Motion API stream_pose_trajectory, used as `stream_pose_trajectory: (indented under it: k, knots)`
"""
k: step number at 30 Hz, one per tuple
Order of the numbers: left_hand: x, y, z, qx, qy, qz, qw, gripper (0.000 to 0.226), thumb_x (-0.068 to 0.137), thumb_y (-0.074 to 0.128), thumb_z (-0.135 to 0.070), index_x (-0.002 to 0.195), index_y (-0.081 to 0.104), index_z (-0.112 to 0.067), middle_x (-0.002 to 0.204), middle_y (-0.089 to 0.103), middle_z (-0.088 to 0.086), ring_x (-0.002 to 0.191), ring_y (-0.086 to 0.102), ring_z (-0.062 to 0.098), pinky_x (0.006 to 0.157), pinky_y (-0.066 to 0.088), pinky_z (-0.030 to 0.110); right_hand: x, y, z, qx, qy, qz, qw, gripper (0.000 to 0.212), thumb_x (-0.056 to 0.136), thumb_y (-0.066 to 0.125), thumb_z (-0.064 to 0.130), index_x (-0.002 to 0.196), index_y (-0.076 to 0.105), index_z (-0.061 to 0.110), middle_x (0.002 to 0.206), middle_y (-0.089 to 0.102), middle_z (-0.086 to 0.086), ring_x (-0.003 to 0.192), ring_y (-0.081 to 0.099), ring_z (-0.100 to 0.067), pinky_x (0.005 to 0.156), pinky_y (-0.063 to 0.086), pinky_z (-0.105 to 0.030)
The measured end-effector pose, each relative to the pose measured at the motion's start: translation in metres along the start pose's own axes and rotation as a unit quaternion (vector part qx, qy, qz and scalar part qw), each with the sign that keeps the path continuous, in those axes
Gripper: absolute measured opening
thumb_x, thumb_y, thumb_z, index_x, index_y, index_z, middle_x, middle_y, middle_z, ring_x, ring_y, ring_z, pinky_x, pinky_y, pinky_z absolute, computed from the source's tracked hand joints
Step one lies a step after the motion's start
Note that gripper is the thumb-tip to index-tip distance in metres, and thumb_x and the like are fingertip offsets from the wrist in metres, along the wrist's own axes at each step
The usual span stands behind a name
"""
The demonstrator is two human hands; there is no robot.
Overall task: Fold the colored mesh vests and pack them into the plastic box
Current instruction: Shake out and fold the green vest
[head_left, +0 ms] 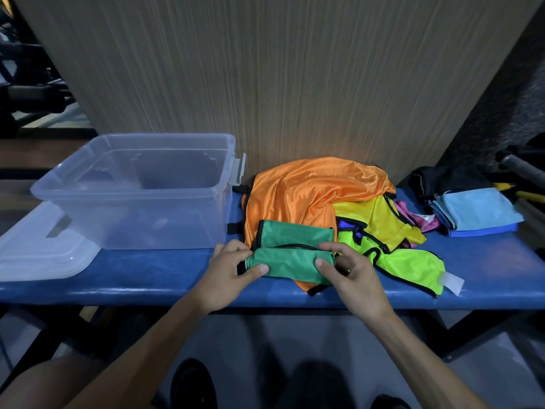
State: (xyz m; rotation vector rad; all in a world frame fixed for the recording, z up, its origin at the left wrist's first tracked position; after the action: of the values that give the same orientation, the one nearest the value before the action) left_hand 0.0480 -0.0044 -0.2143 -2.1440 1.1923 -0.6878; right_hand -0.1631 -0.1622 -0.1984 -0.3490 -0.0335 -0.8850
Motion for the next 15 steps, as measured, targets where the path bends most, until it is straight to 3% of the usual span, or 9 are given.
stream_pose_trajectory:
  k: [2,4,7,9,11,12,15]
  knots:
    - [0.000,-0.001,-0.006,-0.004,0.025,-0.019,1.000,0.060,0.083,0.050,-0.077,0.103,0.070,-0.025,0.111,0.049,-0.025,0.112,0.039,0.003,0.099,0.032,0.016,0.002,-0.002,0.002,0.001,-0.004,-0.002,1.000,0.016,0.094,0.073,0.024,0.108,0.072,0.032,0.059,0.033,0.005,0.057,0.035,-0.010,0.055,0.030,-0.022]
    - [0.000,0.000,-0.008,-0.016,0.023,-0.006,1.000,0.059,0.084,0.049,-0.077,0.105,0.071,-0.026,0.113,0.055,-0.023,0.115,0.040,0.002,0.100,0.032,0.015,0.006,-0.003,0.000,0.006,0.005,-0.014,1.000,0.014,0.095,0.072,0.021,0.106,0.073,0.028,0.053,0.029,0.013,0.051,0.029,-0.006,0.052,0.028,-0.020]
    - [0.002,0.007,-0.002,-0.042,-0.042,0.013,0.998,0.076,0.078,0.042,-0.090,0.099,0.070,-0.024,0.098,0.065,-0.002,0.108,0.048,0.005,0.097,0.044,0.030,0.012,-0.002,-0.004,-0.009,0.028,-0.024,0.999,0.010,0.095,0.071,0.020,0.104,0.073,0.024,0.045,0.038,0.018,0.044,0.037,-0.003,0.048,0.030,-0.014]
    - [0.006,0.008,0.001,-0.052,-0.071,0.008,0.996,0.078,0.080,0.041,-0.090,0.095,0.068,-0.019,0.090,0.067,0.009,0.097,0.059,0.015,0.089,0.051,0.045,0.017,0.001,-0.003,-0.022,0.041,-0.028,0.999,0.012,0.094,0.072,0.026,0.106,0.073,0.027,0.059,0.060,0.018,0.055,0.057,0.001,0.053,0.043,-0.017]
    - [0.011,0.008,0.000,-0.079,-0.084,0.010,0.993,0.072,0.085,0.046,-0.084,0.095,0.066,-0.015,0.091,0.070,0.013,0.089,0.067,0.026,0.084,0.053,0.056,0.025,0.002,-0.005,-0.041,0.055,-0.035,0.997,0.014,0.093,0.072,0.032,0.108,0.072,0.033,0.085,0.072,0.003,0.079,0.070,-0.009,0.066,0.056,-0.032]
    - [0.014,0.008,-0.003,-0.089,-0.090,0.020,0.992,0.065,0.088,0.050,-0.078,0.098,0.066,-0.016,0.093,0.072,0.010,0.090,0.069,0.025,0.085,0.054,0.056,0.029,0.003,-0.008,-0.057,0.056,-0.039,0.996,0.015,0.093,0.072,0.034,0.109,0.072,0.033,0.087,0.070,0.002,0.084,0.070,-0.013,0.067,0.055,-0.033]
    - [0.023,0.009,-0.011,-0.102,-0.113,0.042,0.987,0.026,0.099,0.059,-0.047,0.107,0.069,-0.025,0.101,0.075,-0.006,0.096,0.071,0.012,0.093,0.055,0.048,0.035,0.005,-0.009,-0.102,0.037,-0.053,0.993,0.017,0.095,0.071,0.031,0.112,0.071,0.028,0.067,0.056,0.010,0.064,0.058,-0.007,0.056,0.041,-0.019]
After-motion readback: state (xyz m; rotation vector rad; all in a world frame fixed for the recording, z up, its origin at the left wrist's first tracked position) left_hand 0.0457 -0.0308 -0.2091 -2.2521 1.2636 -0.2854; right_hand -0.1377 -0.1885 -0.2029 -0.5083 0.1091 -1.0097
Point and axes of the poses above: each hand's wrist, its own x-axis towards the middle knuckle, its own y-axis out of the palm, z = x × y, the point moved 5 cm from there along x, towards the middle knuckle
